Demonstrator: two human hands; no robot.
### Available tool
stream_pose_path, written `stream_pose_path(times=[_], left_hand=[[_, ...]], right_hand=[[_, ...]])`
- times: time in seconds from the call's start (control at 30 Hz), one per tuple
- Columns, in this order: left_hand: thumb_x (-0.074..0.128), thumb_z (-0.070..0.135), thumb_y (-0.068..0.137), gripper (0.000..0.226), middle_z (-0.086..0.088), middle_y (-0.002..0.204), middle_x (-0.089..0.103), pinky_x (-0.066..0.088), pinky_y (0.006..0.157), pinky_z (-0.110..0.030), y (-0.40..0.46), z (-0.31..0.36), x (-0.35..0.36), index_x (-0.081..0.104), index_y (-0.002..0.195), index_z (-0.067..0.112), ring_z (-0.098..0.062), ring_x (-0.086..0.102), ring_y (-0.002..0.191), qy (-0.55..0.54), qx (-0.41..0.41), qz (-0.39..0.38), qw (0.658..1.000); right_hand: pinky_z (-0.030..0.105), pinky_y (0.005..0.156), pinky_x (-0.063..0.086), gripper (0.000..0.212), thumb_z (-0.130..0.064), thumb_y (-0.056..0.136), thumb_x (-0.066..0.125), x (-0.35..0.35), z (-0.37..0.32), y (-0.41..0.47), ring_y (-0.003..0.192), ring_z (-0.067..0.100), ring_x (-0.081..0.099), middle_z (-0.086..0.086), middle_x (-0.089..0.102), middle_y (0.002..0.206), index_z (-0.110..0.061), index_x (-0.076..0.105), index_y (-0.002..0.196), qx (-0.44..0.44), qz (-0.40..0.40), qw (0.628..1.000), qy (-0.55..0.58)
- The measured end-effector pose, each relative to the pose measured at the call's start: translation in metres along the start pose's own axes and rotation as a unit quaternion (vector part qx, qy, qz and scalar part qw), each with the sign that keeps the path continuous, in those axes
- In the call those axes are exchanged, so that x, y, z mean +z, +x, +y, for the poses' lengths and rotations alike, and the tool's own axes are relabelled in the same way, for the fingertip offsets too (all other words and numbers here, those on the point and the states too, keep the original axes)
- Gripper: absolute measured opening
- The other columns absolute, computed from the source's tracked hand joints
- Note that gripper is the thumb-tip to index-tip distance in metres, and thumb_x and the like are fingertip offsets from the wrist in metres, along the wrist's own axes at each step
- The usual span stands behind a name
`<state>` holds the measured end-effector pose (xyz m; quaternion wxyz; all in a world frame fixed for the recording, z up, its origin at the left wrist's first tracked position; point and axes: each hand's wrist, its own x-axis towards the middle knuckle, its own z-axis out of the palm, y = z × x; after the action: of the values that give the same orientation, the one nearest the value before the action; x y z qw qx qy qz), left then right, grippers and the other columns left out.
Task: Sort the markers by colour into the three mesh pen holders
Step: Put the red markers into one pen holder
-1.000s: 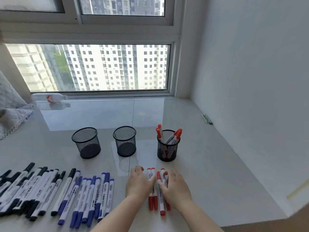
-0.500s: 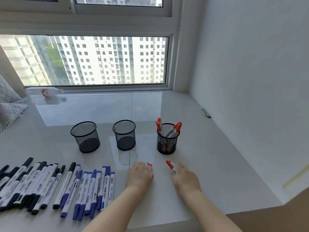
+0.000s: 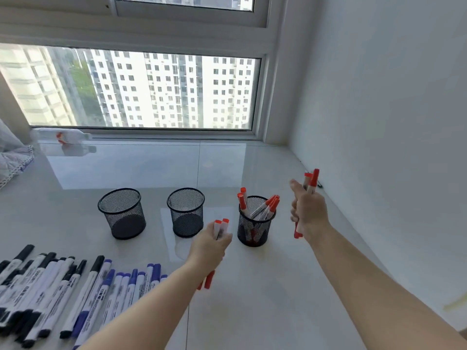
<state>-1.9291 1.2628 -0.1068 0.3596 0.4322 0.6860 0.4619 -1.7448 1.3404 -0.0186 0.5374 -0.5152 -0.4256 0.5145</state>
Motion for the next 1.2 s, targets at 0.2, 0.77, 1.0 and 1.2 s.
stream_pose_path(times=[0.2, 0.77, 1.0, 1.2], left_hand=[[0.064, 0.027, 0.085, 0.026, 0.007, 0.044, 0.052, 0.041, 0.04, -0.019, 0.028, 0.05, -0.017, 0.054, 0.062, 0.019, -0.006, 0.047, 0.037, -0.169, 0.038, 0.029, 0.985], [0.051, 0.025, 0.094, 0.025, 0.001, 0.054, 0.052, 0.051, 0.049, -0.02, 0.061, 0.104, 0.017, 0.052, 0.073, 0.012, -0.004, 0.055, 0.041, -0.328, 0.04, 0.092, 0.939], [0.05, 0.027, 0.095, 0.028, 0.009, 0.042, 0.055, 0.052, 0.052, -0.017, 0.053, 0.098, 0.05, 0.049, 0.071, 0.013, -0.002, 0.057, 0.042, -0.359, 0.046, 0.118, 0.925], [0.05, 0.034, 0.092, 0.026, 0.006, 0.06, 0.059, 0.047, 0.072, -0.024, 0.047, 0.093, 0.056, 0.051, 0.074, 0.015, -0.008, 0.064, 0.066, -0.302, 0.072, 0.123, 0.943]], right_hand=[[0.028, 0.056, 0.046, 0.037, -0.035, 0.093, 0.046, 0.034, -0.013, 0.02, 0.041, 0.007, 0.053, -0.008, 0.053, 0.042, -0.018, 0.044, 0.061, -0.058, 0.0, 0.988, 0.14], [0.021, 0.052, 0.037, 0.026, -0.02, 0.088, 0.05, 0.038, 0.05, 0.035, 0.05, 0.006, 0.058, -0.004, 0.06, 0.051, -0.014, 0.058, 0.064, -0.026, 0.0, 0.986, -0.163], [0.009, 0.048, 0.042, 0.015, -0.012, 0.08, 0.064, 0.024, 0.057, 0.024, 0.065, 0.009, 0.061, -0.002, 0.063, 0.071, -0.02, 0.053, 0.074, -0.087, -0.005, 0.982, -0.17], [0.0, 0.055, 0.039, 0.016, -0.024, 0.084, 0.063, 0.014, 0.048, 0.023, 0.067, -0.003, 0.059, -0.011, 0.061, 0.079, -0.032, 0.05, 0.091, -0.158, -0.012, 0.975, -0.158]])
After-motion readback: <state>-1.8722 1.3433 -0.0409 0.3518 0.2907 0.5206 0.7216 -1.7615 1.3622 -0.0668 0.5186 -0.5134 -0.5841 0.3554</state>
